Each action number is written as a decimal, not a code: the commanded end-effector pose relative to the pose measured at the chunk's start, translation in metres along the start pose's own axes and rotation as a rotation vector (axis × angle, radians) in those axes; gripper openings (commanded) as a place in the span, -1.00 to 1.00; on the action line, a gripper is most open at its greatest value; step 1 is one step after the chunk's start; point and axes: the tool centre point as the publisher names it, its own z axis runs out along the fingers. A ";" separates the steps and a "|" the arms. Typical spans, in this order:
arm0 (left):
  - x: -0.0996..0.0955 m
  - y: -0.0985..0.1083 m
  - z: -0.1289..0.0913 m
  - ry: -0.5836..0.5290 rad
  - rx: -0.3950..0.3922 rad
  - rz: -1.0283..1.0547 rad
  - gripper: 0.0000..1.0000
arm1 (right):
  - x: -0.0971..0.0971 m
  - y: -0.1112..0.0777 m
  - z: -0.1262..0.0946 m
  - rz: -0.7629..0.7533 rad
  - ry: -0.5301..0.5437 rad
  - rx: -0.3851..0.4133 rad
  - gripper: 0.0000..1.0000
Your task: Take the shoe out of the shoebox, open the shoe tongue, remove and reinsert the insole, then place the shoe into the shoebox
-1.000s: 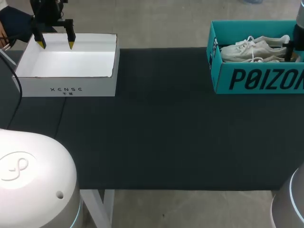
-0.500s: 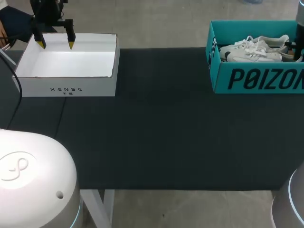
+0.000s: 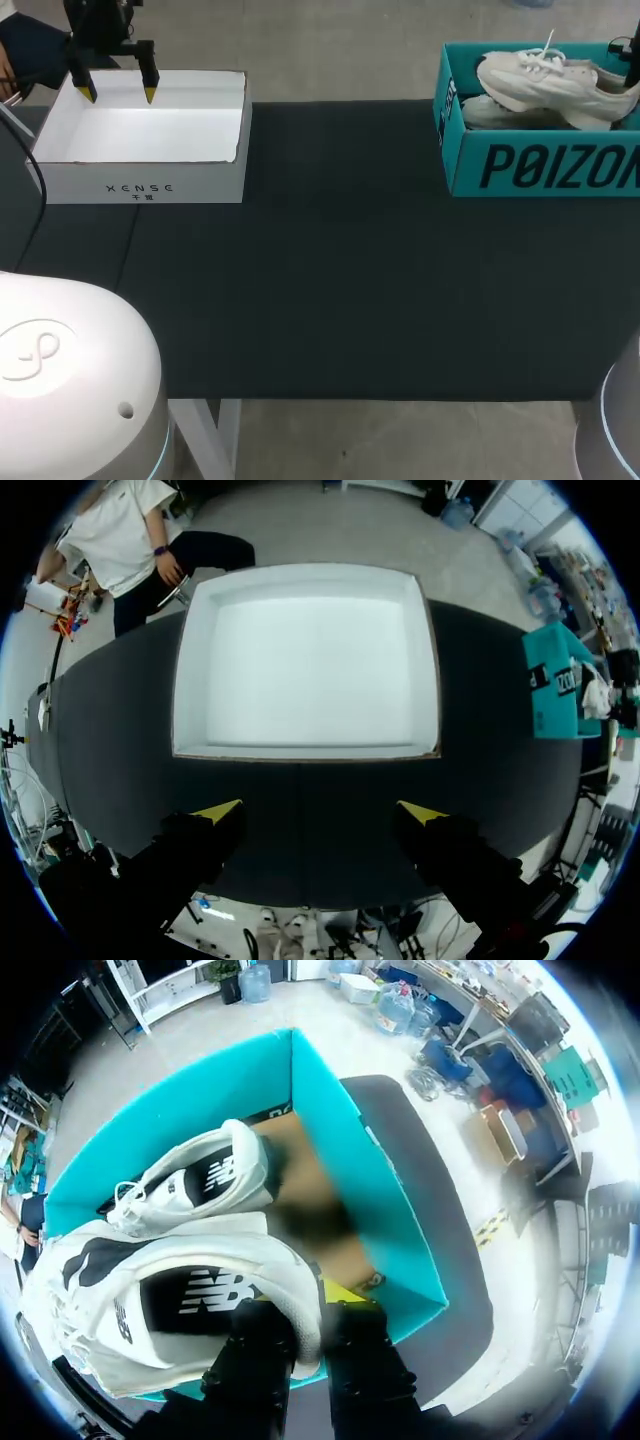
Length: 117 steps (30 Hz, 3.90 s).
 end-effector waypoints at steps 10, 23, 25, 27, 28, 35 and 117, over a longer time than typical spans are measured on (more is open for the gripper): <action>0.000 0.000 0.000 -0.001 -0.001 0.000 1.00 | 0.022 -0.056 -0.115 -0.065 -0.014 -0.099 -1.00; 0.000 0.000 0.000 -0.001 -0.001 0.000 1.00 | 0.098 -0.169 -0.144 -0.125 -0.117 -0.121 -1.00; 0.000 0.000 0.000 -0.001 -0.001 0.000 1.00 | 0.114 -0.188 -0.142 -0.145 -0.132 -0.109 -1.00; 0.000 0.000 0.000 -0.001 -0.001 0.000 1.00 | 0.130 -0.206 -0.137 -0.158 -0.154 -0.095 -1.00; 0.000 0.000 0.000 -0.001 -0.001 0.000 1.00 | 0.135 -0.212 -0.135 -0.164 -0.152 -0.088 -1.00; 0.000 0.000 0.000 -0.001 -0.001 0.000 1.00 | 0.179 -0.267 -0.111 -0.218 -0.158 -0.055 -1.00; 0.000 0.000 0.000 -0.001 -0.001 0.000 1.00 | 0.218 -0.334 -0.043 -0.826 0.319 -0.049 1.00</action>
